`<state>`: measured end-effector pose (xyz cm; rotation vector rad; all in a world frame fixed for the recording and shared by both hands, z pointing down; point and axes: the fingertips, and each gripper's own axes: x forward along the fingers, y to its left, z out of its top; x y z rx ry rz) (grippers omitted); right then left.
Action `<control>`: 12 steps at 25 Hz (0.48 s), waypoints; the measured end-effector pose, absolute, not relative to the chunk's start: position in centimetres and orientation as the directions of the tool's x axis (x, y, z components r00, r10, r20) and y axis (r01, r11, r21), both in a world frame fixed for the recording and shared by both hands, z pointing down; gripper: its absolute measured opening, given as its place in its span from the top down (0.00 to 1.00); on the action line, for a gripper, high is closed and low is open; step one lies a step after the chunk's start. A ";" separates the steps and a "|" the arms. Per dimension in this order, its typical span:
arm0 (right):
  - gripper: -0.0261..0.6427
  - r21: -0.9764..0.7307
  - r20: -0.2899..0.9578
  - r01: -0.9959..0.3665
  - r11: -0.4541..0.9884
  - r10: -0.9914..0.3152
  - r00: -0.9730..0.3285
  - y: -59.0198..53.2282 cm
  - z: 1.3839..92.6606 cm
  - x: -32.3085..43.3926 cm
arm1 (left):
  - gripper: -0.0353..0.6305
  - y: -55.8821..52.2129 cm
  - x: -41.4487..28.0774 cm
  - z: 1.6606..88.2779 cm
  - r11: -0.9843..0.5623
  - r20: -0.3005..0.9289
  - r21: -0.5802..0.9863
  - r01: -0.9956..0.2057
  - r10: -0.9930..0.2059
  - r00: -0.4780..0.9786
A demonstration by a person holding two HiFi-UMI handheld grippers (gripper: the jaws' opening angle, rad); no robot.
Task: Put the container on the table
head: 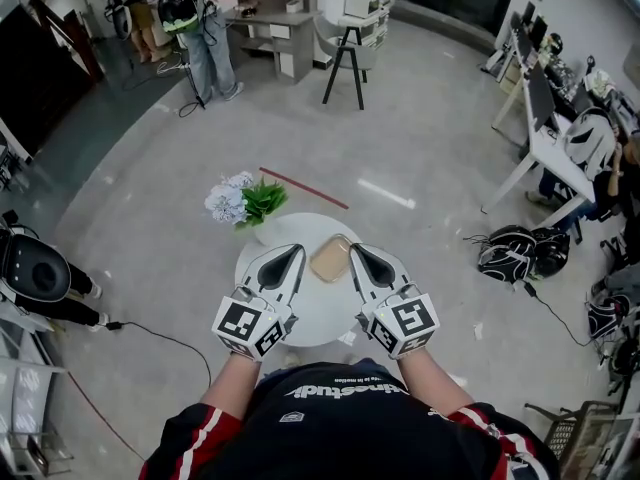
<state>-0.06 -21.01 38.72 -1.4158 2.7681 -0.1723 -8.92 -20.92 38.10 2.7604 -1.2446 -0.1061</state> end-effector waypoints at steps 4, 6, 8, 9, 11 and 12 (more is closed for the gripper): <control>0.94 -0.110 0.032 -0.813 0.571 -0.816 -0.577 -21.2 38.9 0.2 | 0.91 -21.1 -8.9 38.2 -0.653 -0.017 0.133 -0.746 -0.754 0.657; 0.94 -0.111 0.035 -0.816 0.567 -0.818 -0.574 -21.2 38.9 0.4 | 0.91 -21.1 -8.9 38.2 -0.652 -0.016 0.132 -0.747 -0.755 0.656; 0.94 -0.109 0.037 -0.819 0.564 -0.821 -0.570 -21.2 38.9 0.4 | 0.91 -21.2 -9.0 38.2 -0.651 -0.017 0.133 -0.748 -0.756 0.655; 0.94 -0.108 0.037 -0.820 0.562 -0.822 -0.568 -21.2 38.9 0.3 | 0.91 -21.2 -9.1 38.2 -0.650 -0.018 0.133 -0.748 -0.757 0.654; 0.94 -0.106 0.038 -0.822 0.559 -0.824 -0.565 -21.3 38.9 0.3 | 0.91 -21.3 -9.3 38.2 -0.648 -0.018 0.131 -0.750 -0.758 0.652; 0.94 -0.106 0.039 -0.823 0.558 -0.825 -0.564 -21.3 39.0 0.3 | 0.91 -21.3 -9.4 38.2 -0.647 -0.018 0.129 -0.752 -0.759 0.650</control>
